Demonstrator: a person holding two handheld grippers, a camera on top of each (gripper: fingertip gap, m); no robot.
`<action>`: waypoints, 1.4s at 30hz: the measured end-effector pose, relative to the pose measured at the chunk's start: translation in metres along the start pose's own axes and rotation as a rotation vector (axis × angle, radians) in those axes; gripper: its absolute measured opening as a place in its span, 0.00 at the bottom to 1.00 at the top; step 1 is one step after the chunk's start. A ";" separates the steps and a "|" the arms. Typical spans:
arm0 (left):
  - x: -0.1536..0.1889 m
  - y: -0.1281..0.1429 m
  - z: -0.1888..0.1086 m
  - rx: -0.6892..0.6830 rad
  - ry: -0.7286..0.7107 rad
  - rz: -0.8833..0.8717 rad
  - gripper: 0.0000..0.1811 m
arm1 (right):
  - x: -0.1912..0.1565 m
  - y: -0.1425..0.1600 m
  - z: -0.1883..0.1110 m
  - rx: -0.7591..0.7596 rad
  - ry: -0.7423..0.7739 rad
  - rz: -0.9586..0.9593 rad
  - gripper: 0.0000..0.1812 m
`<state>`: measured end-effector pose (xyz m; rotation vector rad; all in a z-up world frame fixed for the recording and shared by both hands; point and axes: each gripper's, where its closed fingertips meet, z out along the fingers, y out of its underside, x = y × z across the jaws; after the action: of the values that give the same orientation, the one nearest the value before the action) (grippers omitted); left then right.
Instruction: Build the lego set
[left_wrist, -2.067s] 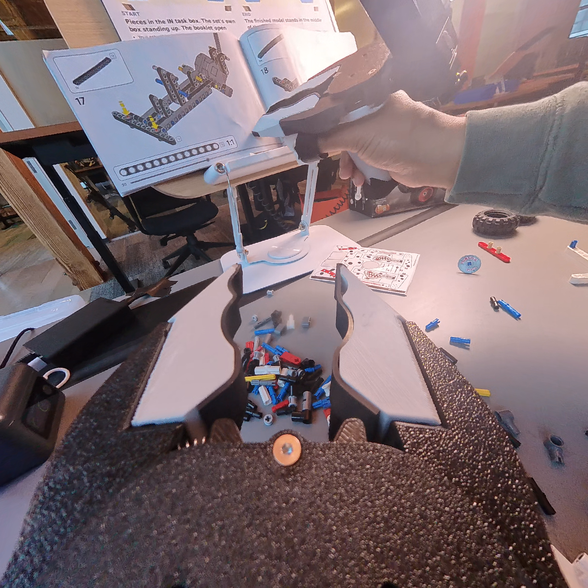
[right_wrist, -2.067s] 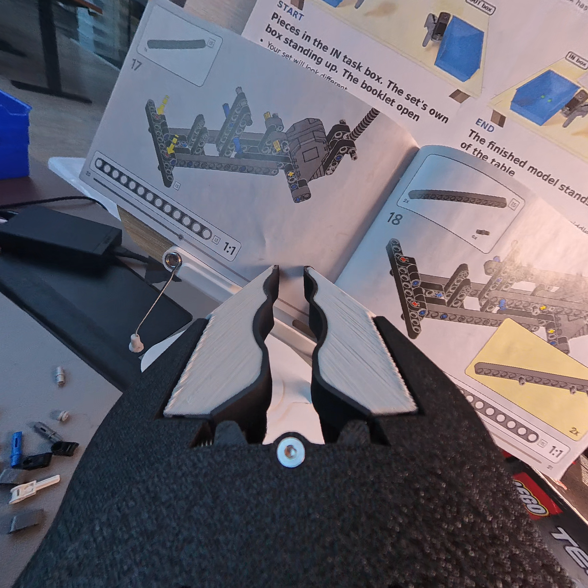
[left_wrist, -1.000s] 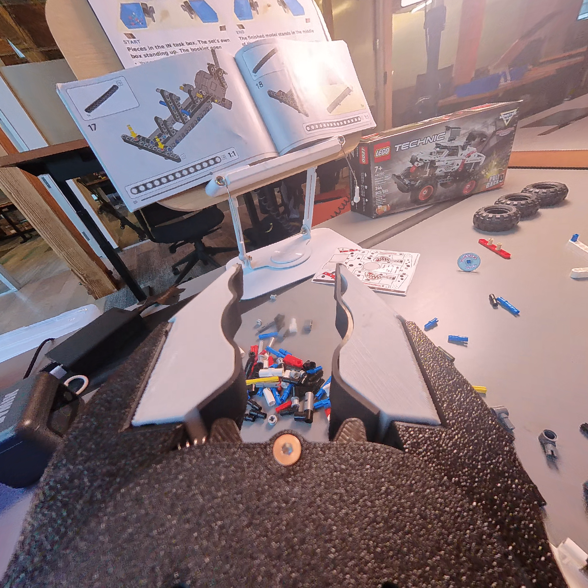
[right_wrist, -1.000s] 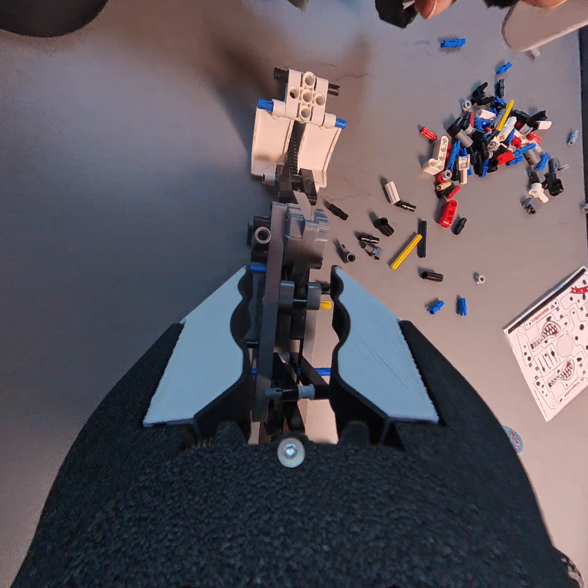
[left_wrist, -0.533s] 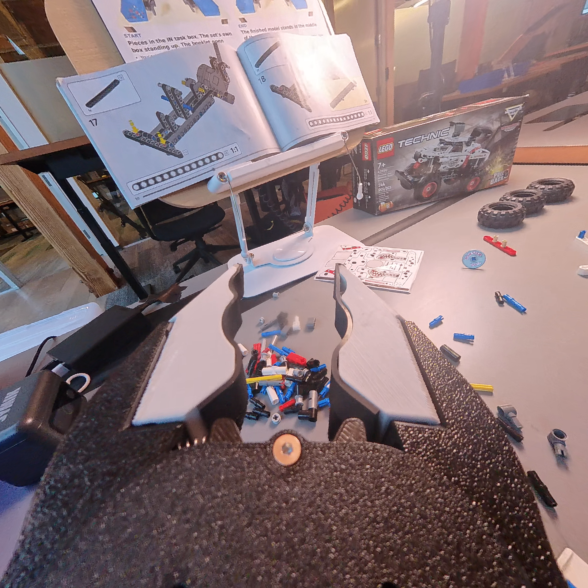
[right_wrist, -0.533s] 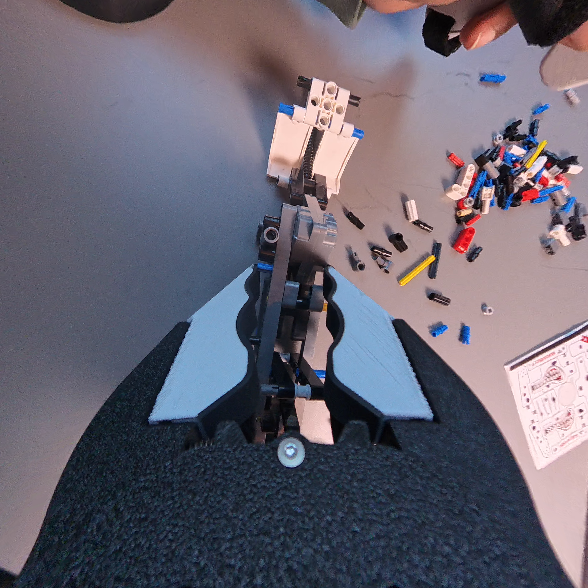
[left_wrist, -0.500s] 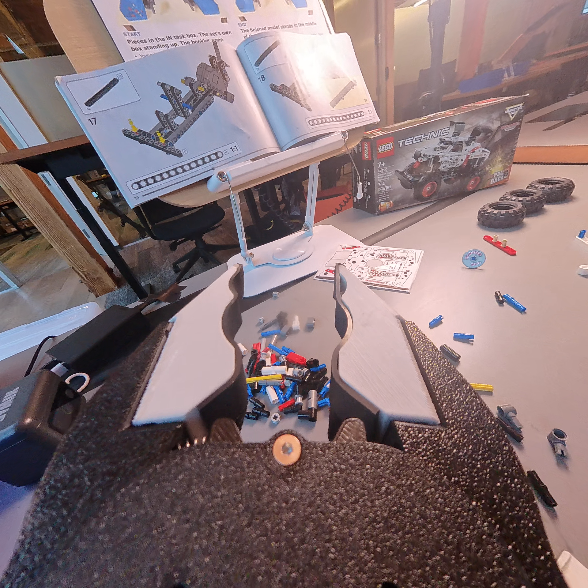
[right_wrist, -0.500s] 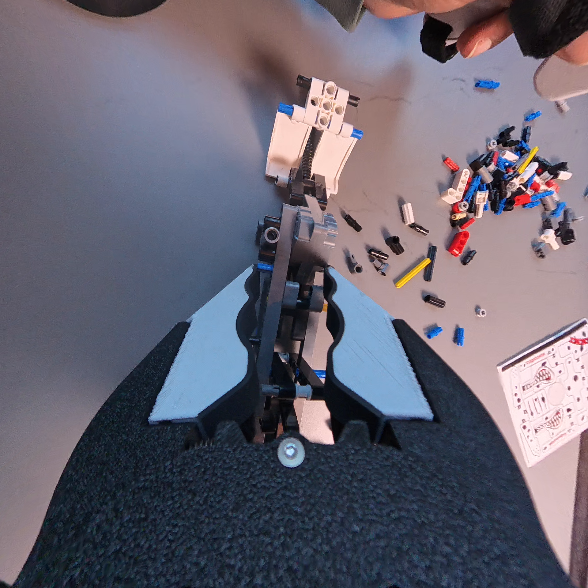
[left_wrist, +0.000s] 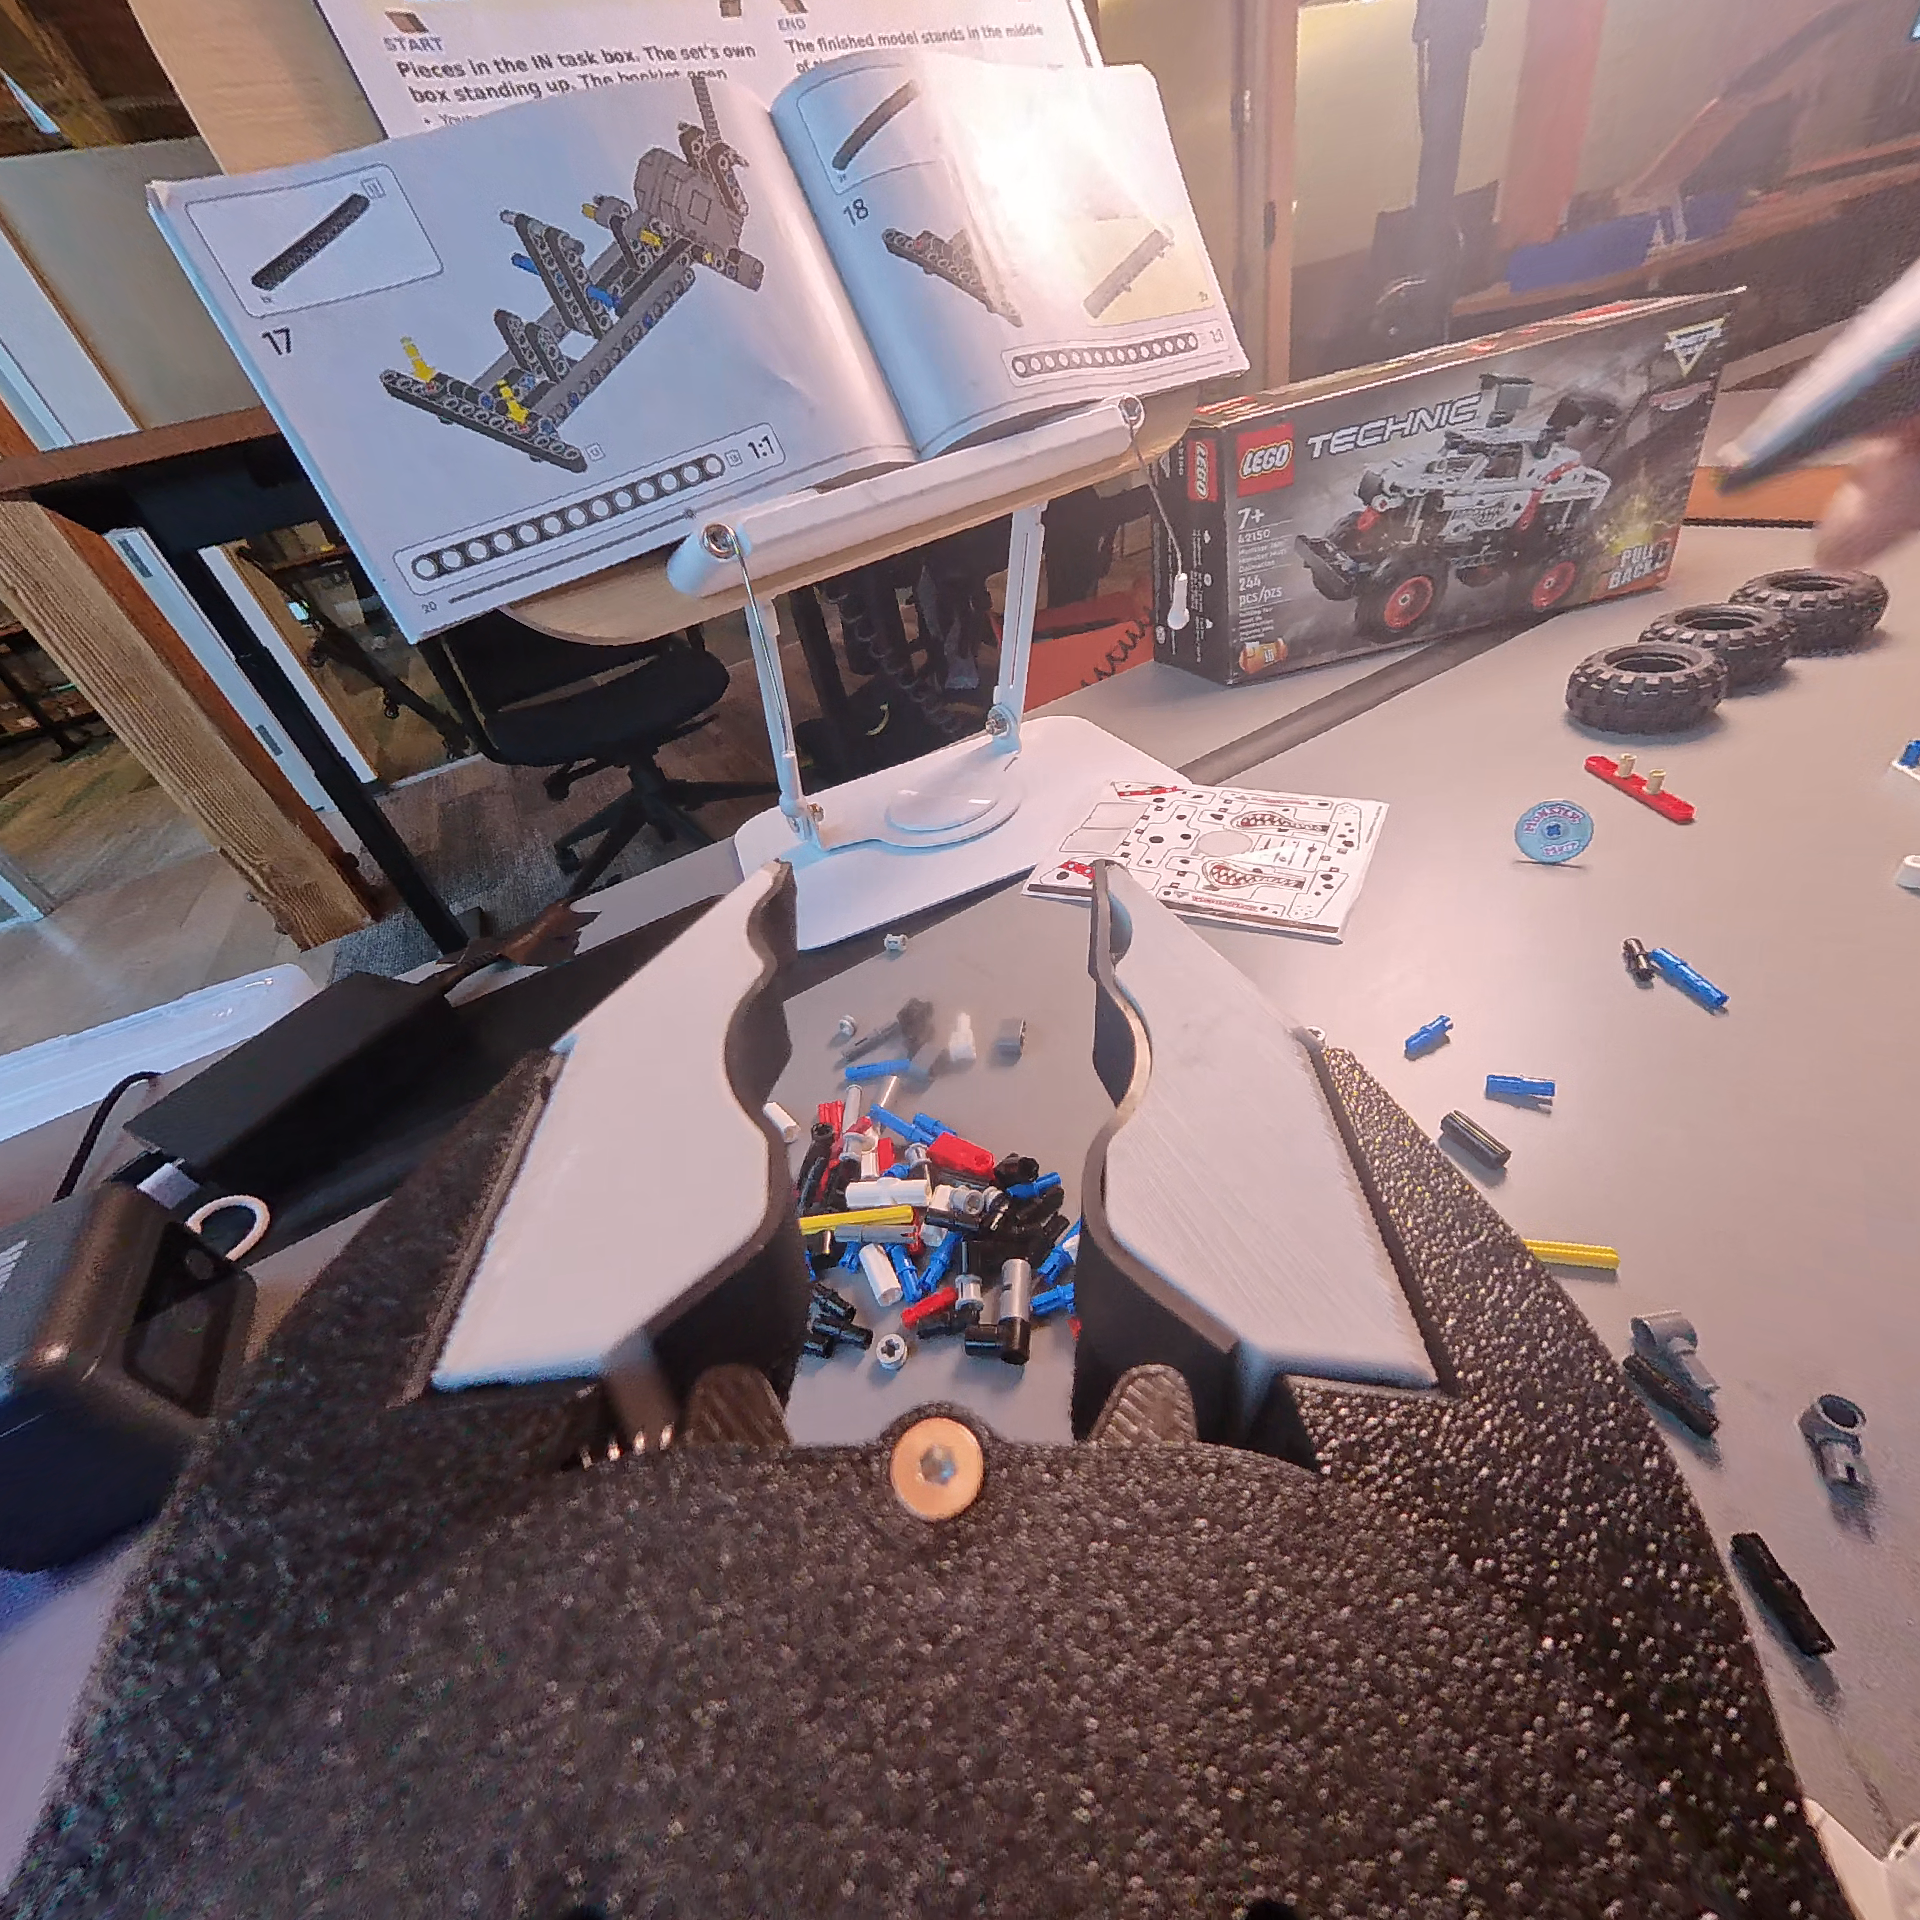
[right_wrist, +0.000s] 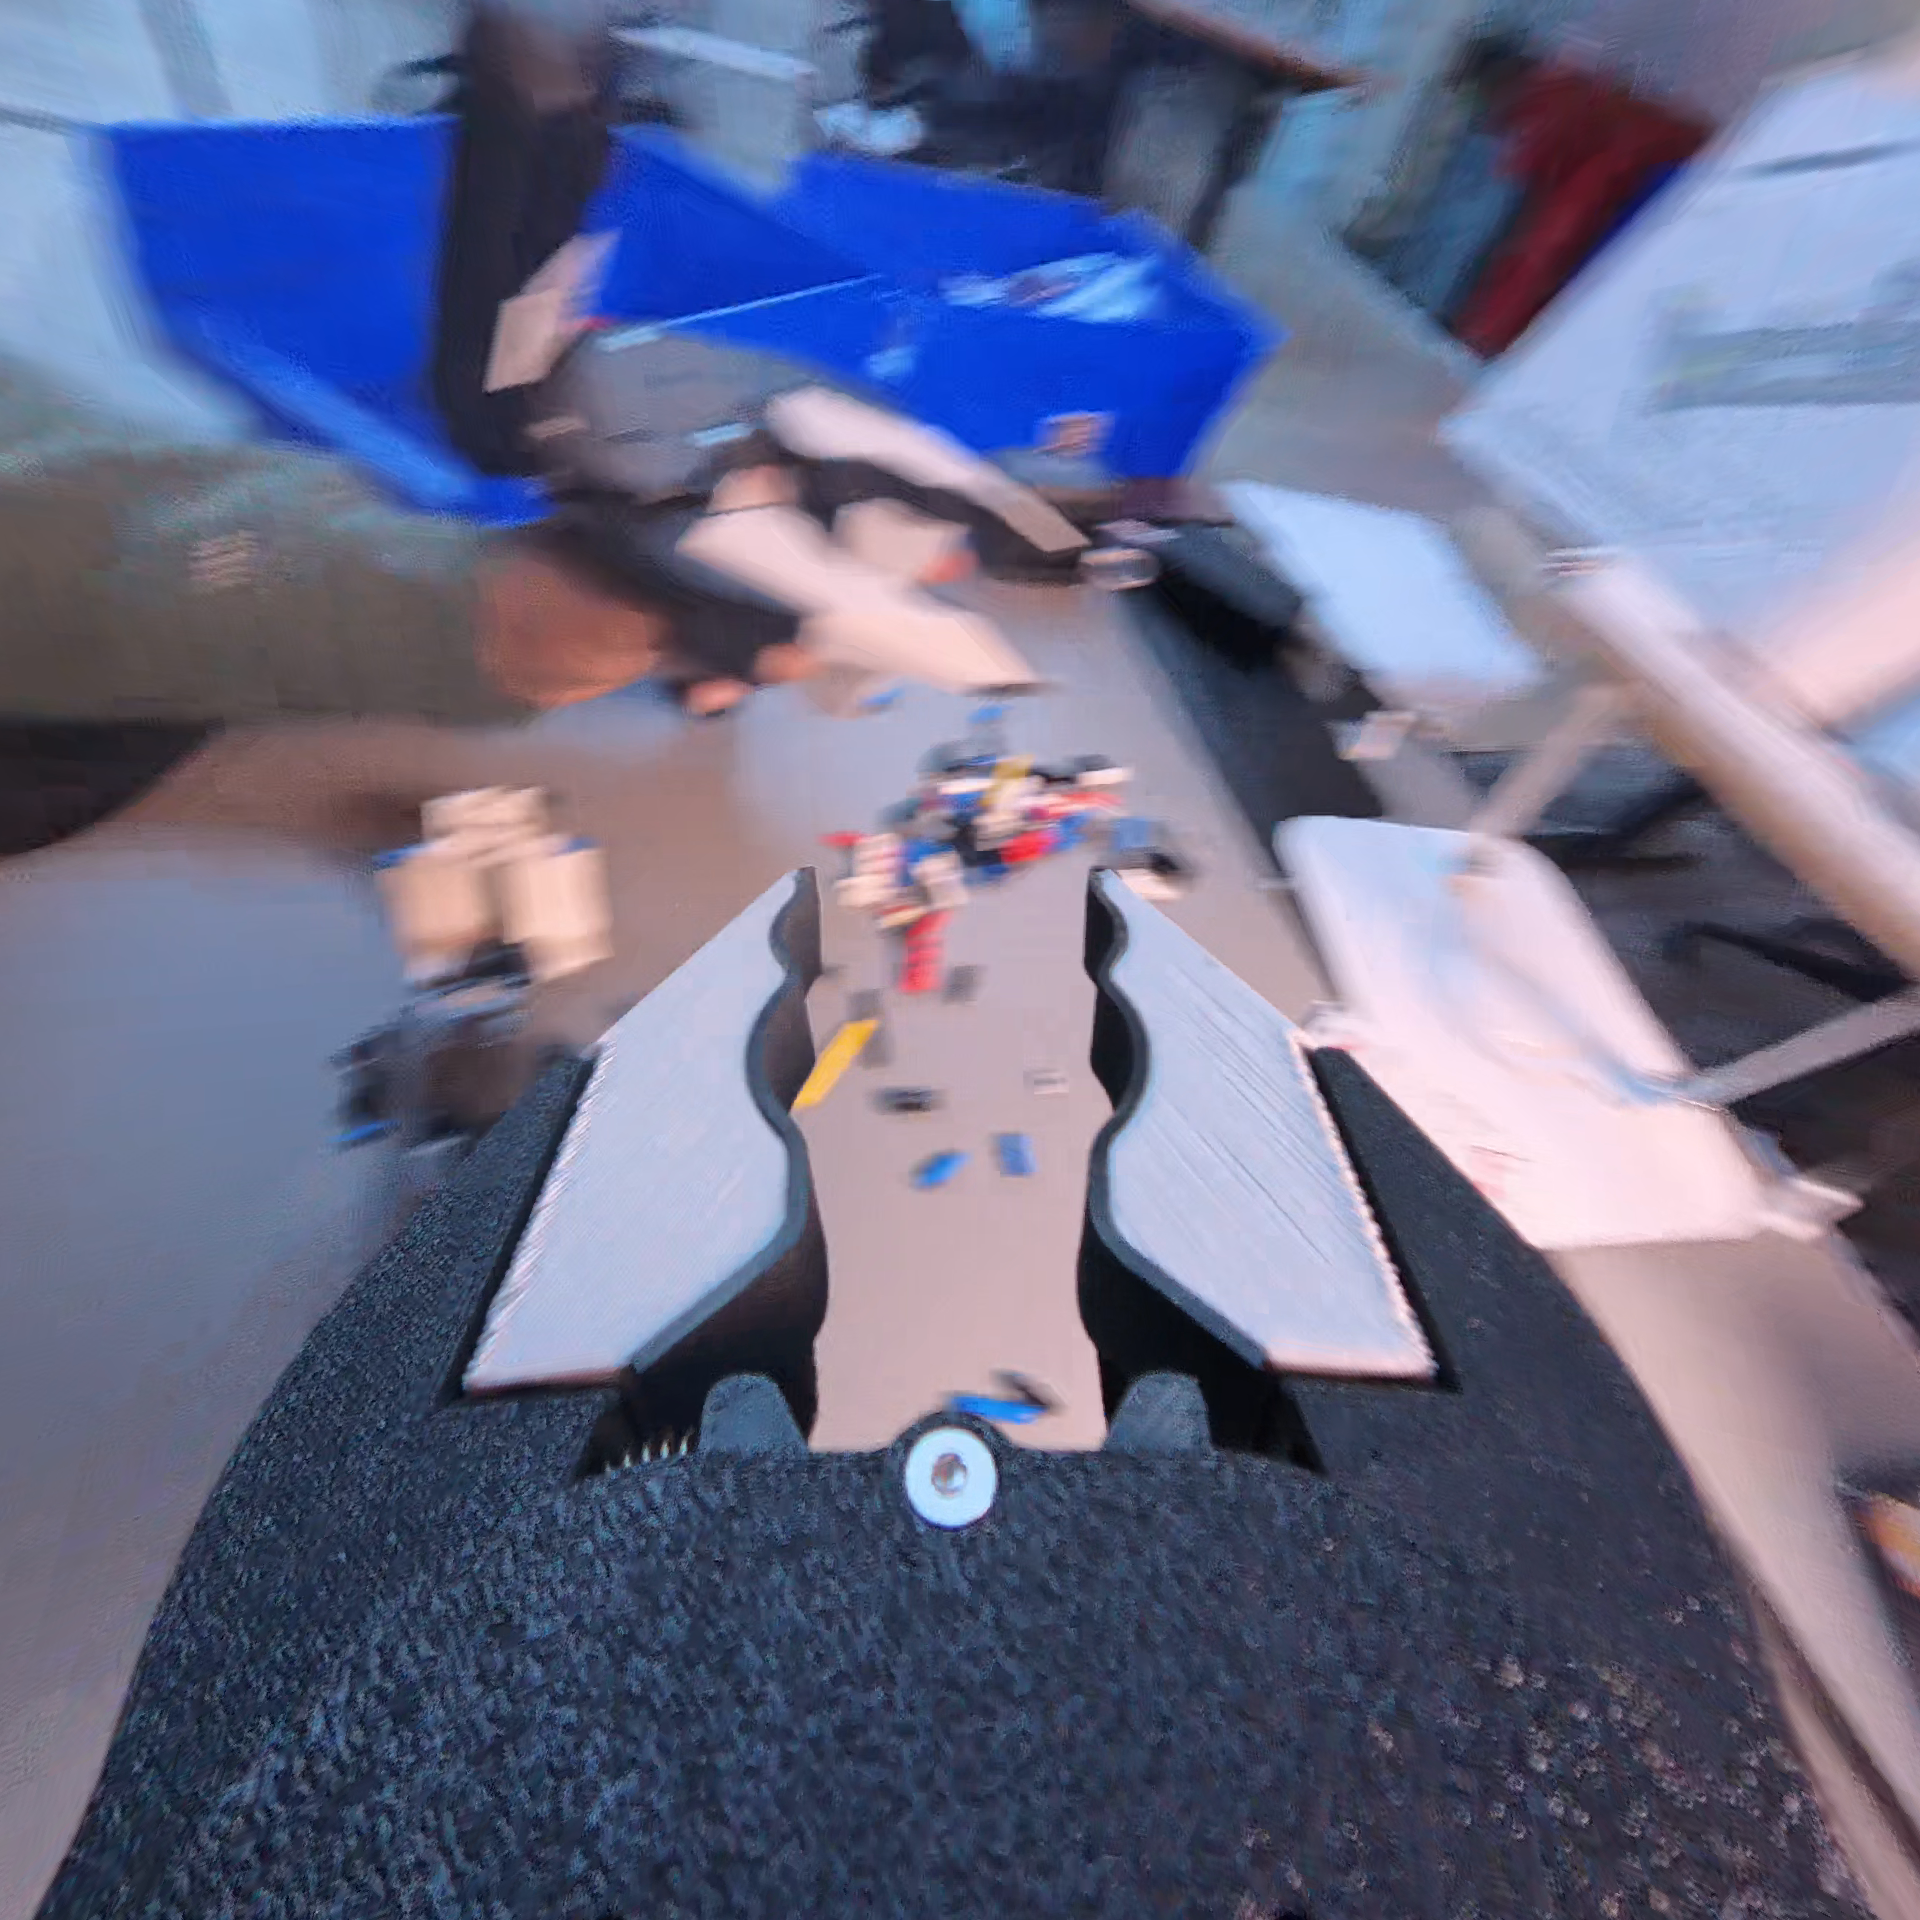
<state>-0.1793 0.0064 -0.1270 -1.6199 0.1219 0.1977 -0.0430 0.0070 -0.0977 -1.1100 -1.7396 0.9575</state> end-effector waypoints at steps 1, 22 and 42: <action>0.000 0.001 0.000 -0.001 0.001 -0.001 0.31 | 0.031 -0.005 -0.003 0.034 0.099 0.013 0.27; -0.001 0.010 0.004 -0.022 0.002 -0.005 0.31 | 0.335 -0.013 -0.032 0.273 0.922 0.201 0.04; 0.004 0.014 0.006 -0.034 0.016 -0.004 0.31 | 0.356 -0.006 -0.034 0.216 0.928 0.186 0.00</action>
<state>-0.1790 0.0116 -0.1420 -1.6552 0.1280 0.1843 -0.1043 0.3438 0.0064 -1.2966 -0.7756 0.5579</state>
